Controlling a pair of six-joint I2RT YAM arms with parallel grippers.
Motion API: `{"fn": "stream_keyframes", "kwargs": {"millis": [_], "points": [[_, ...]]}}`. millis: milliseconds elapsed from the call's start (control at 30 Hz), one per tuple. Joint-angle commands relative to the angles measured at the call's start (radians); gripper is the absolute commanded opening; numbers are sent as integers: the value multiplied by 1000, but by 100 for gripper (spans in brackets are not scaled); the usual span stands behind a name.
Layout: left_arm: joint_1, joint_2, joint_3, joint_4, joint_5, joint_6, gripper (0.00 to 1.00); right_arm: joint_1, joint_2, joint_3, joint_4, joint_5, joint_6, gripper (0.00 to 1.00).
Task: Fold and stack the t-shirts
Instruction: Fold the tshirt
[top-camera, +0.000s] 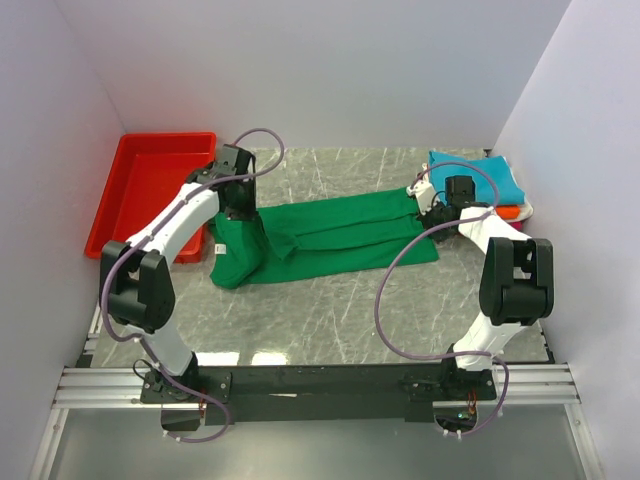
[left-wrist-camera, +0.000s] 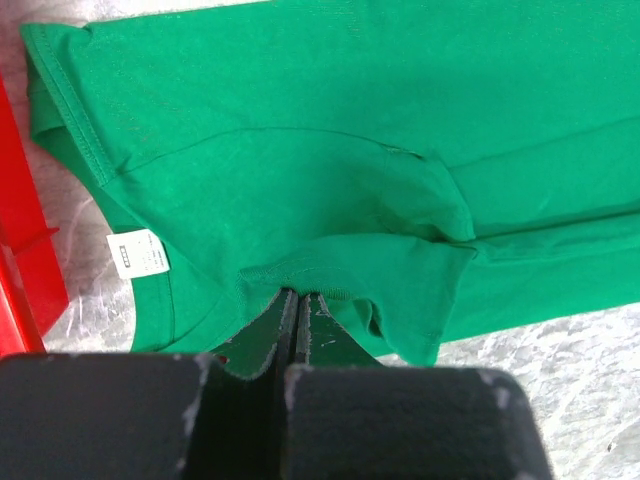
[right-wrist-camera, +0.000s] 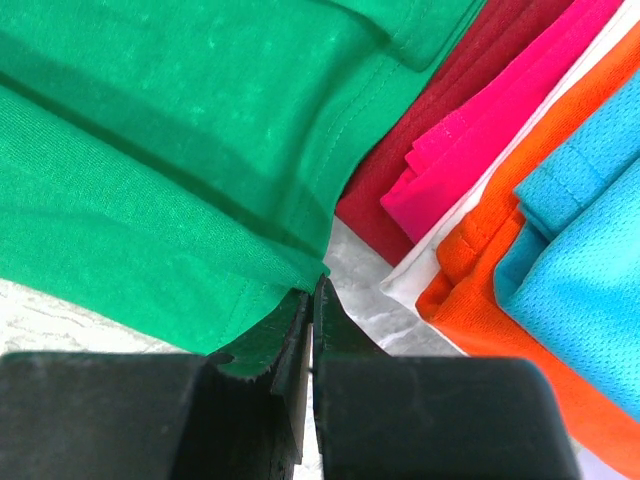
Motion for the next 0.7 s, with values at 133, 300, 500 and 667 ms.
{"fn": "stream_keyframes", "kwargs": {"millis": [133, 300, 500, 667], "points": [[23, 19, 54, 24, 22, 27, 0, 19, 26, 42, 50, 37, 21, 6], [27, 25, 60, 30, 33, 26, 0, 29, 41, 55, 61, 64, 44, 13], [35, 83, 100, 38, 42, 21, 1, 33, -8, 21, 90, 87, 74, 39], [56, 180, 166, 47, 44, 23, 1, 33, -81, -17, 81, 66, 68, 45]]}}
